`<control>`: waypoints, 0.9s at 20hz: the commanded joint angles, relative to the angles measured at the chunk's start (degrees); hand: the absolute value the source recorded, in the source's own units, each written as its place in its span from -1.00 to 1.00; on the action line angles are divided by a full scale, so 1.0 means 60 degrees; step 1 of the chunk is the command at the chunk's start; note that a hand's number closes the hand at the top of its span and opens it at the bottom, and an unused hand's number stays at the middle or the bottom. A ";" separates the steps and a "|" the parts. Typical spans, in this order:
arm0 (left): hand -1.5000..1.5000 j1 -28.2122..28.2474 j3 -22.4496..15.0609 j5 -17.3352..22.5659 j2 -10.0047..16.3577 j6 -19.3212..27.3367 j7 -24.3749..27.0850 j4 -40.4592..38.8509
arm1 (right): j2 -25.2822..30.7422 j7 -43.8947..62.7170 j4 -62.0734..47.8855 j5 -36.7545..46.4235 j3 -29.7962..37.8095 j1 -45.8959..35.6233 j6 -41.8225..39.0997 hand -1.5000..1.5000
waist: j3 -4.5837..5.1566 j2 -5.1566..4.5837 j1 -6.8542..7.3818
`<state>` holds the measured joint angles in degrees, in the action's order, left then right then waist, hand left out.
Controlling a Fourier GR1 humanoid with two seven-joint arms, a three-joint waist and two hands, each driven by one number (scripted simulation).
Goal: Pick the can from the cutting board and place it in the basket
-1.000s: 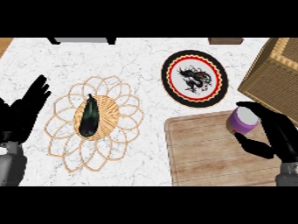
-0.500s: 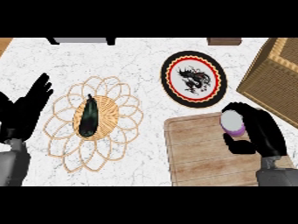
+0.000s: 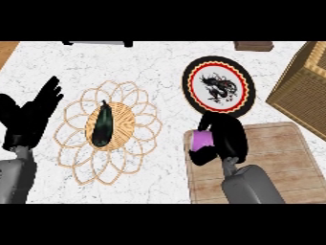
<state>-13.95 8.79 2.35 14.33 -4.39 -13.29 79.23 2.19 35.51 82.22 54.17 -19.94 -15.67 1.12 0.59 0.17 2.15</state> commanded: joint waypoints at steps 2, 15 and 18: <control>0.00 -0.0213 0.0181 0.0078 0.0140 -0.0094 0.0110 -0.0337 | -0.0350 0.1516 0.0093 -0.1899 -0.1492 -0.0766 0.2326 1.00 | -0.0110 -0.0085 0.0012; 0.00 0.0391 -0.0166 -0.0268 -0.0282 0.0387 -0.0306 0.0470 | -0.0363 0.5817 0.2325 0.0896 -0.2092 -0.4129 0.3394 1.00 | -0.0091 0.0044 -0.0330; 0.00 0.0368 0.0489 0.0184 0.0349 -0.0224 0.0180 -0.0105 | -0.0362 0.6051 0.2510 0.1141 -0.1231 -0.4799 0.2353 1.00 | -0.0086 0.0013 -0.0365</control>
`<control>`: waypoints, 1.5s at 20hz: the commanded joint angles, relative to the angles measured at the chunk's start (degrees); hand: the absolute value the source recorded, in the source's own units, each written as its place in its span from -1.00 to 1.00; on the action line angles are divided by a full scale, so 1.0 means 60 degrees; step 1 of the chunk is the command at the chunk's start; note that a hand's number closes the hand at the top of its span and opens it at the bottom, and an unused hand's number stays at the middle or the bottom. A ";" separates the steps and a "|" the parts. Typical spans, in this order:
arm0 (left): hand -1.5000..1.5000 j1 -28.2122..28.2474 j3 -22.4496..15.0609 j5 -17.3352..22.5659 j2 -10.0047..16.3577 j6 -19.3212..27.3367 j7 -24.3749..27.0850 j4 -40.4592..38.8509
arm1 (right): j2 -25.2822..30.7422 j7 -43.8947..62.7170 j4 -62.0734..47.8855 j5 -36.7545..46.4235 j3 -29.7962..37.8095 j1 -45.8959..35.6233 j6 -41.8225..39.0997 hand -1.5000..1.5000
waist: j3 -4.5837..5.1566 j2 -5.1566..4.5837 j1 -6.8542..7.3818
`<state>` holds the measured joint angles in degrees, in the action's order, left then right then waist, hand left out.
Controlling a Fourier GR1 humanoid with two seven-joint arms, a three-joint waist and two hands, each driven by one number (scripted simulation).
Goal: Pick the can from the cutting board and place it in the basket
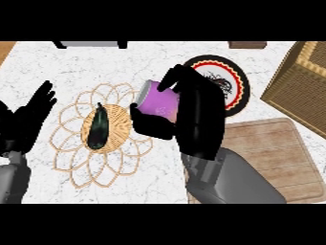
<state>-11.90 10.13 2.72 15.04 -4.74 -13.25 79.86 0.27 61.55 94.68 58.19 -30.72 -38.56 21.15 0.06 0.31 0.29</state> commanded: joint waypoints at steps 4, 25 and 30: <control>0.00 0.0006 0.0207 0.0218 0.0216 -0.0214 -0.0188 0.0138 | -0.0042 0.1382 -0.0231 0.0734 0.1821 -0.1919 -0.1867 1.00 | -0.0003 -0.0013 0.0016; 0.00 -0.0063 0.0078 0.0006 -0.0042 0.0059 -0.0401 0.0384 | 0.2936 -0.0808 -0.2918 0.0668 0.5785 -0.3037 -0.2073 1.00 | -0.0009 -0.0044 -0.0024; 0.00 -0.0110 0.0237 0.0182 0.0102 -0.0255 -0.0114 0.0085 | 0.3797 -0.2475 -0.4134 -0.0182 0.6748 -0.2560 -0.1512 1.00 | -0.0011 -0.0087 0.0037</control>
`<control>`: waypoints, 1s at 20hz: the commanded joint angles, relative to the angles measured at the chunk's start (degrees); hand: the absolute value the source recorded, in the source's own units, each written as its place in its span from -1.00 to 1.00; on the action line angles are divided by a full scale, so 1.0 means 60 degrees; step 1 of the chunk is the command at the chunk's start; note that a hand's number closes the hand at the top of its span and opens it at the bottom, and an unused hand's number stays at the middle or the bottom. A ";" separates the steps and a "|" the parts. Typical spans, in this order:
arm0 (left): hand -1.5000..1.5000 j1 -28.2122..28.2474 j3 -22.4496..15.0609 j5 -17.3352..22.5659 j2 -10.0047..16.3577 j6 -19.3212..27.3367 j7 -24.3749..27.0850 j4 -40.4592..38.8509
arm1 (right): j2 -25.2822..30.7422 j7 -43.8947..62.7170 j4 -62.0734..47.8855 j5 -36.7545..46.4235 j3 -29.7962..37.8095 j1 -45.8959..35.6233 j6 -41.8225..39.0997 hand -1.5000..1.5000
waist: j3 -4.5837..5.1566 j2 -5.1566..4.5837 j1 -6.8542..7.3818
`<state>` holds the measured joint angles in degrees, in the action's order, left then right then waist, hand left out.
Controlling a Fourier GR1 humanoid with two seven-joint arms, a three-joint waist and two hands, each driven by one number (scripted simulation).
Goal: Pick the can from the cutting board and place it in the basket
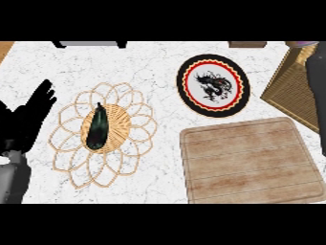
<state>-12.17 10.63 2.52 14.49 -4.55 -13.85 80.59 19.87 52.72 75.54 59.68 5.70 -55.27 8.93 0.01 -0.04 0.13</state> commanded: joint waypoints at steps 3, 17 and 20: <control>0.00 0.0421 0.0241 0.0140 0.0124 -0.0302 0.0600 -0.0183 | 0.0715 -0.1257 0.0664 -0.0699 0.0562 0.1657 0.0004 1.00 | -0.0001 0.0022 -0.0068; 0.00 0.0194 -0.0023 -0.0033 -0.0183 -0.0096 0.0177 0.0013 | 0.0429 -0.2573 -0.2400 -0.1160 0.2189 0.1977 0.3452 -1.00 | -0.0004 -0.0028 0.0093; 0.00 0.0387 -0.0365 -0.0357 -0.0449 0.0182 0.0056 0.0453 | 0.1146 -0.3774 -0.3690 -0.1679 0.2503 0.1662 0.3492 -1.00 | -0.0006 -0.0031 0.0128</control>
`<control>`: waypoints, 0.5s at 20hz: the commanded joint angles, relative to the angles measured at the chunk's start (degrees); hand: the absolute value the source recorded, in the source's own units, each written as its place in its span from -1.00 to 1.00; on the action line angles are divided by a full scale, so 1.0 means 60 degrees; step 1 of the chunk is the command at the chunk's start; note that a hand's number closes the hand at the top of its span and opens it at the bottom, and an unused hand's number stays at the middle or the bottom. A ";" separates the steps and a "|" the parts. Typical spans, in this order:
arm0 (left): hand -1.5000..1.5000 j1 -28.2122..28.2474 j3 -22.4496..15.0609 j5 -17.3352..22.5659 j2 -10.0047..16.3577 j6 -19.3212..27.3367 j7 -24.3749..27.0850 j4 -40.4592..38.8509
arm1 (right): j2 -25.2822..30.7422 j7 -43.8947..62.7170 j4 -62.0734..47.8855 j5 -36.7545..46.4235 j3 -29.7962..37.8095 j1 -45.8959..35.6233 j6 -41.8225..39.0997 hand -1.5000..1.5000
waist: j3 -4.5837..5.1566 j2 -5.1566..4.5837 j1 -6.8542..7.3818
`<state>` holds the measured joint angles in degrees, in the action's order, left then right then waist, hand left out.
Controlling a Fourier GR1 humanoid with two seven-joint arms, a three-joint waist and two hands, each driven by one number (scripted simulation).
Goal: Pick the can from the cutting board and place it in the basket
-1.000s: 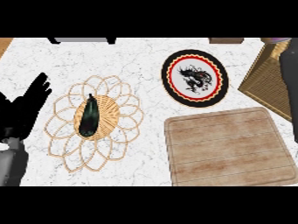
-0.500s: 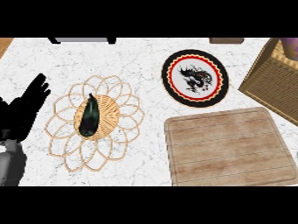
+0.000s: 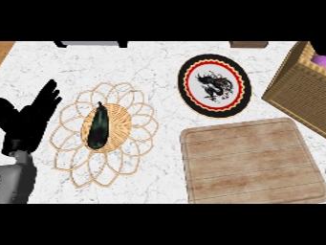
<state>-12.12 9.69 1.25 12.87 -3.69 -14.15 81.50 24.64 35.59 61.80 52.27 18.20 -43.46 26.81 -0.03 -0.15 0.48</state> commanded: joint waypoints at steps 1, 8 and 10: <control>0.00 -0.0375 0.0068 -0.0087 -0.0009 0.0044 0.0307 -0.0533 | 0.0465 -0.0863 -0.1520 -0.0401 0.0203 -0.0748 0.0130 -1.00 | 0.0003 -0.0013 0.0017; 0.00 -0.0023 -0.0066 -0.0139 -0.0141 0.0192 -0.0217 0.0183 | 0.0270 -0.1633 -0.0873 -0.1371 0.0569 -0.0539 0.0826 -1.00 | 0.0002 0.0019 -0.0020; 0.00 -0.0019 0.0269 0.0100 0.0288 -0.0267 0.0152 -0.0229 | 0.0308 -0.1773 -0.0775 -0.1821 0.1275 -0.0391 0.1601 -1.00 | 0.0001 0.0013 -0.0038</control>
<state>-12.44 10.76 1.85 13.83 -4.81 -13.78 80.69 27.34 25.08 56.11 43.71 22.73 -46.01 31.21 -0.02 -0.12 0.37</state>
